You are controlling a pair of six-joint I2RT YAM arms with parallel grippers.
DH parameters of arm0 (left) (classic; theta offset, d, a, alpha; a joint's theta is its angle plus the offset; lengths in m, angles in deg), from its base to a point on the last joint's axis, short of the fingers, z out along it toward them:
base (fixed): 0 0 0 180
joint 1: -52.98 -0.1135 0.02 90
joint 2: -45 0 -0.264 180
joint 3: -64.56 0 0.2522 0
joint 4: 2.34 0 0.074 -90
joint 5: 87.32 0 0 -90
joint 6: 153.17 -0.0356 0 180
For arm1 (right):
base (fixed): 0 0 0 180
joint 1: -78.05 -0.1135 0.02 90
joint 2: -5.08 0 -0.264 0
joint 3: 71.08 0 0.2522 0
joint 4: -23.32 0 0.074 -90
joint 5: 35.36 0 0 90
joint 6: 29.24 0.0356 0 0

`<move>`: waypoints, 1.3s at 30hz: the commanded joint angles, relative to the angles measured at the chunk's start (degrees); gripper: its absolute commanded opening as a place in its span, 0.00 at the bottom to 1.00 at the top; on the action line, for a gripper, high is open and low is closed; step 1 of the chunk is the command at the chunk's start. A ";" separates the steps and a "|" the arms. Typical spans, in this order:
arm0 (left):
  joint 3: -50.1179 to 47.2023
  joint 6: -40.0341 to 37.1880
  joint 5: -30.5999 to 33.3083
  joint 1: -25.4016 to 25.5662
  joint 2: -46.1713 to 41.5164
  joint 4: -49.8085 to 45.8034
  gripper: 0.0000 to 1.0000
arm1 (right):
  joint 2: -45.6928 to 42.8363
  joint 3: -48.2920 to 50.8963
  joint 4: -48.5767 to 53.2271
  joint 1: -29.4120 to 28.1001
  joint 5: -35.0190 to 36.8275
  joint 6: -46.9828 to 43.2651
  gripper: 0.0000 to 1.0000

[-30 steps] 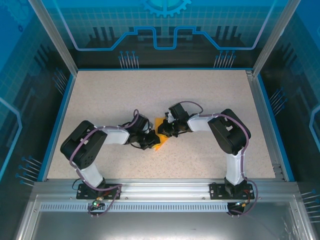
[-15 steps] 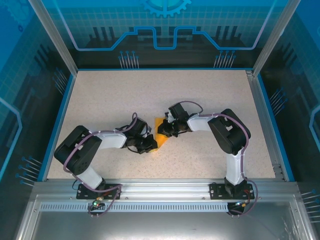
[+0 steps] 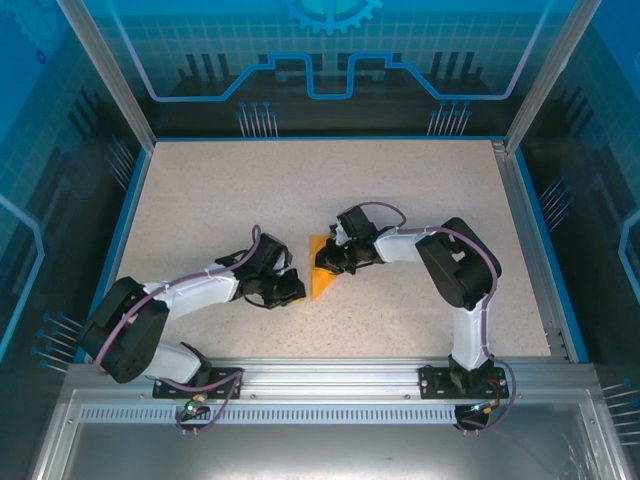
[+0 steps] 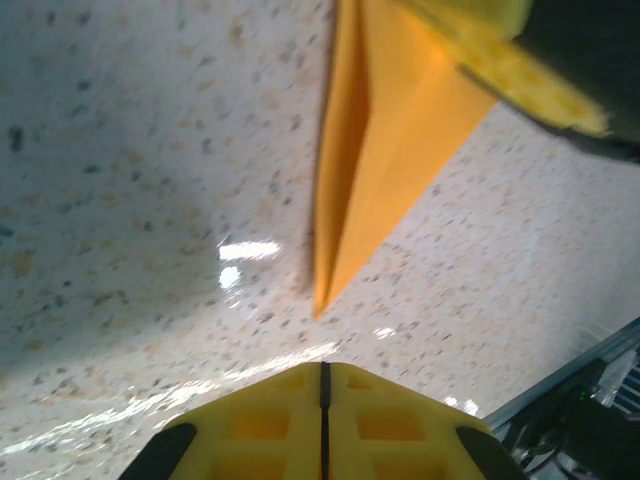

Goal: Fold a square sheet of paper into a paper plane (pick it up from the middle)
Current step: Fourth fold the wing at the center of the table.

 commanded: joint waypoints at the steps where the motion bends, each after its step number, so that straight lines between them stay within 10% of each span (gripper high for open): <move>1: 2.87 2.51 1.01 0.29 1.07 3.43 0.11 | 5.66 2.50 6.25 -0.15 5.79 0.17 0.12; 13: 6.19 6.10 0.36 0.22 13.00 14.24 0.13 | 5.21 2.42 6.07 -0.15 5.42 0.30 0.12; 39: 1.31 3.63 8.66 0.28 21.18 1.81 0.00 | -5.02 -3.67 6.66 2.03 -0.61 -8.51 0.04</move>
